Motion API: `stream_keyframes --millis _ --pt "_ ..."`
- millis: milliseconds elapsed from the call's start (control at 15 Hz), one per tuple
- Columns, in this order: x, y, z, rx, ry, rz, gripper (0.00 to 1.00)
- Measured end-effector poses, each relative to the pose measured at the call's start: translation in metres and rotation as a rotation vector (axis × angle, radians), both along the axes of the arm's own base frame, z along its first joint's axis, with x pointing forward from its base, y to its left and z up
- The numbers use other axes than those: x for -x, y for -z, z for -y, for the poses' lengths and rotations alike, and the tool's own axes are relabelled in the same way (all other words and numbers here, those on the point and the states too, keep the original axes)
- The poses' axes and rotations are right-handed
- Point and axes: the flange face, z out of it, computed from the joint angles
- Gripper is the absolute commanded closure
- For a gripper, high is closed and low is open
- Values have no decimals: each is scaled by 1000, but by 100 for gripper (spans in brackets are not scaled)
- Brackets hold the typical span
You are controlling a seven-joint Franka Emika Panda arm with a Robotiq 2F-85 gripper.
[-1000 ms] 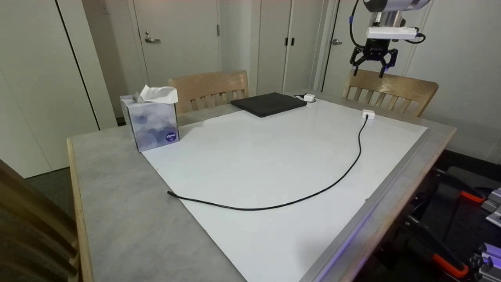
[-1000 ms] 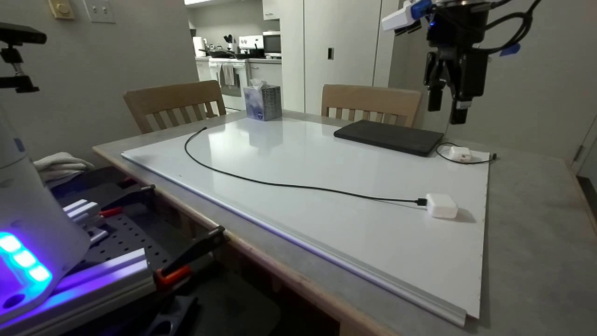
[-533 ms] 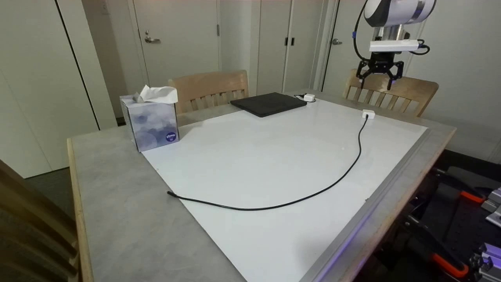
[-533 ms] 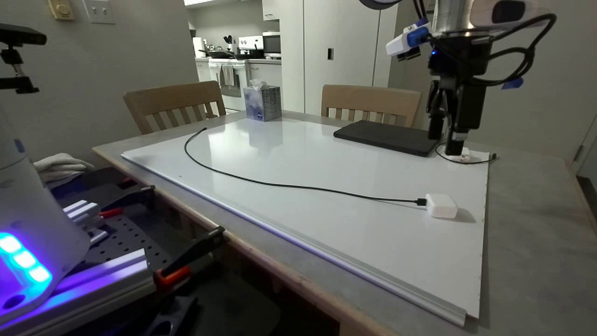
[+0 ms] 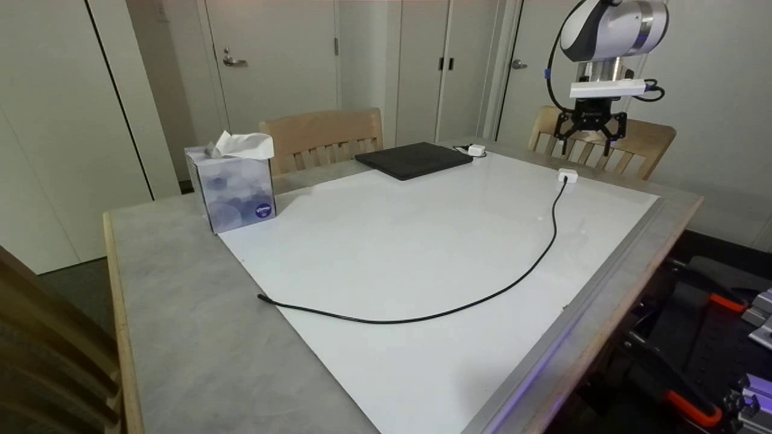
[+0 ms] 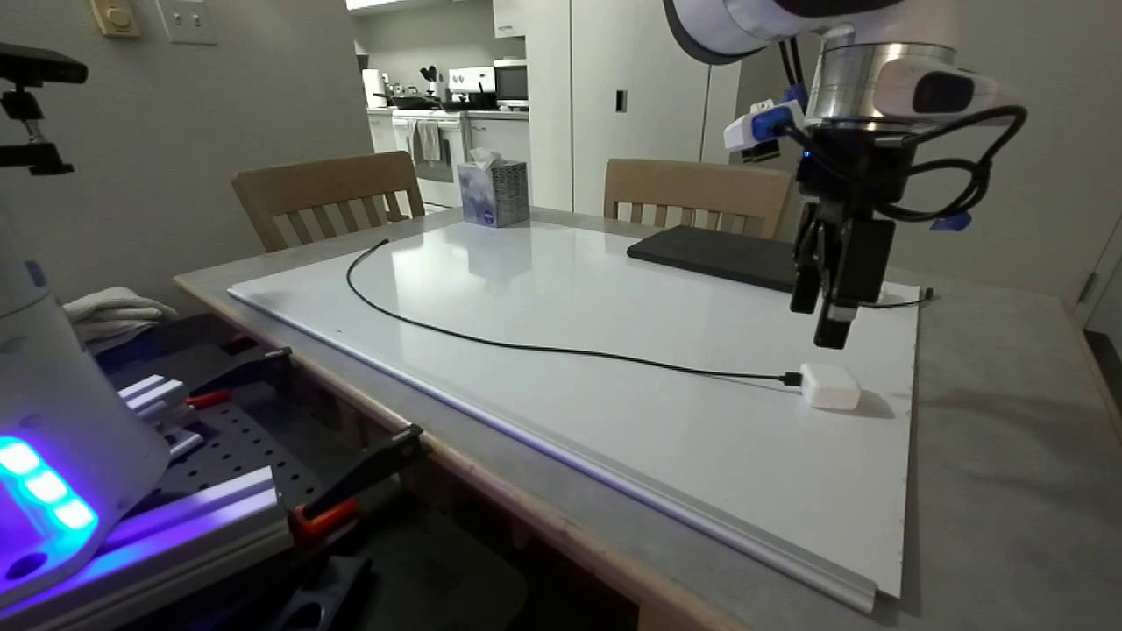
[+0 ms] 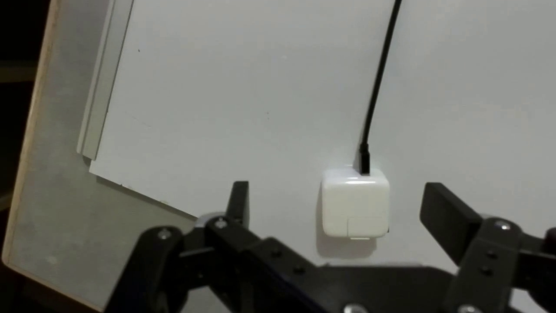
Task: Wind the black charging cable
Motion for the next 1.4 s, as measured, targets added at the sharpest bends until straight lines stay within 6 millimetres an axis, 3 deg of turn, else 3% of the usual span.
stream_keyframes --millis 533,1067,1400 --pt "-1 24 9 -161 -7 136 0" --pt "-5 15 18 -140 -47 145 0" --pt "-1 35 20 -129 -49 119 0"
